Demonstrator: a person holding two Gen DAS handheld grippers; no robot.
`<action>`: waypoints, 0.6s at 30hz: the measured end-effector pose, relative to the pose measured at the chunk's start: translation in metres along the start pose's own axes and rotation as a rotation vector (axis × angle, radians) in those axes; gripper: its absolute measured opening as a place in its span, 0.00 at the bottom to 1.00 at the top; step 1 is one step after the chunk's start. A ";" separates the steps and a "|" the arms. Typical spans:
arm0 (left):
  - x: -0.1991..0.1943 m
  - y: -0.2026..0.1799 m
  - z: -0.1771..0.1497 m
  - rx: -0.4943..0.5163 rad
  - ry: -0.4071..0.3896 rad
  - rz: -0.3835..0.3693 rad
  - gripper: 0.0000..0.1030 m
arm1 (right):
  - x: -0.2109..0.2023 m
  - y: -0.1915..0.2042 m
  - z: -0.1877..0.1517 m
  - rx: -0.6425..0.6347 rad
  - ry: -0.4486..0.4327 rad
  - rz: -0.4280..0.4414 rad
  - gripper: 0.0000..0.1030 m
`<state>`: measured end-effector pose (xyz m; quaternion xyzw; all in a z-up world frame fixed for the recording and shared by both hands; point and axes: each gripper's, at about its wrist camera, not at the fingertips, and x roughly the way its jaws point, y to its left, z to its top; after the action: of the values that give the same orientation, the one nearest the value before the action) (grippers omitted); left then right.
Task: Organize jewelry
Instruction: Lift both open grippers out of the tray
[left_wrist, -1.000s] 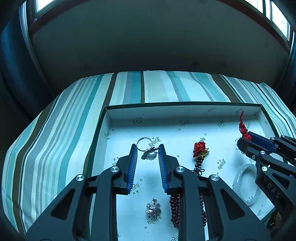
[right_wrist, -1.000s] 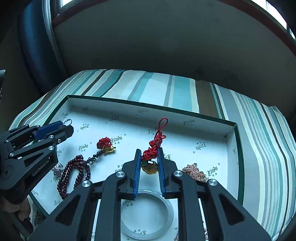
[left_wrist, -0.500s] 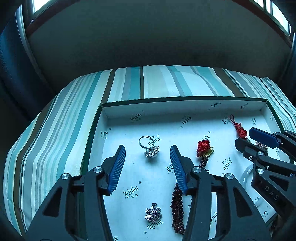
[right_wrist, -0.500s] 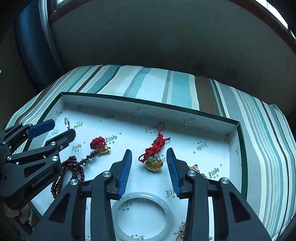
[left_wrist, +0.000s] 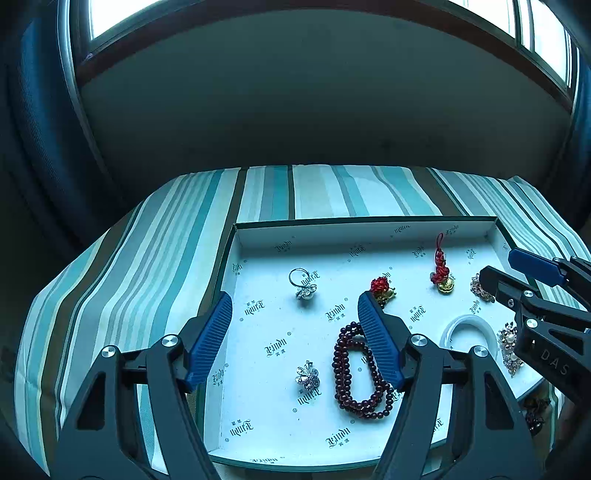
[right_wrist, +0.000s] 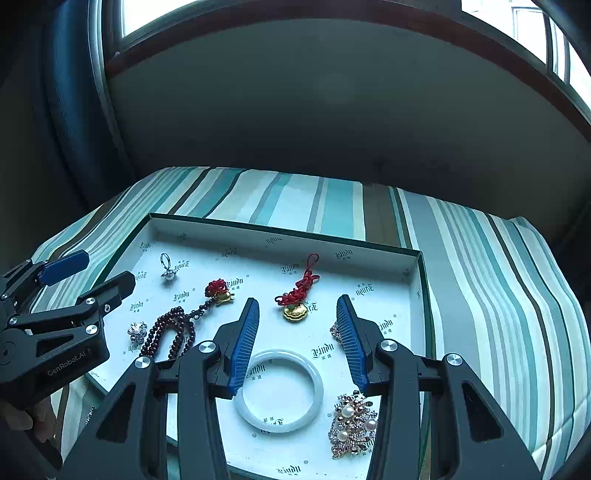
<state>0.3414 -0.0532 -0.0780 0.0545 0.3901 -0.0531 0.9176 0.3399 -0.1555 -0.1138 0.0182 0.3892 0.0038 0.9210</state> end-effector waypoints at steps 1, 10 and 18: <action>-0.007 0.001 -0.004 -0.003 -0.005 0.000 0.70 | -0.007 -0.003 -0.005 0.010 -0.003 -0.003 0.43; -0.058 0.014 -0.052 -0.033 -0.009 0.023 0.70 | -0.057 -0.040 -0.069 0.109 0.034 -0.070 0.43; -0.083 0.027 -0.096 -0.068 0.033 0.064 0.70 | -0.073 -0.046 -0.123 0.155 0.093 -0.074 0.43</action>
<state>0.2199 -0.0079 -0.0824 0.0365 0.4046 -0.0093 0.9137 0.2005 -0.1997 -0.1489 0.0745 0.4309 -0.0596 0.8973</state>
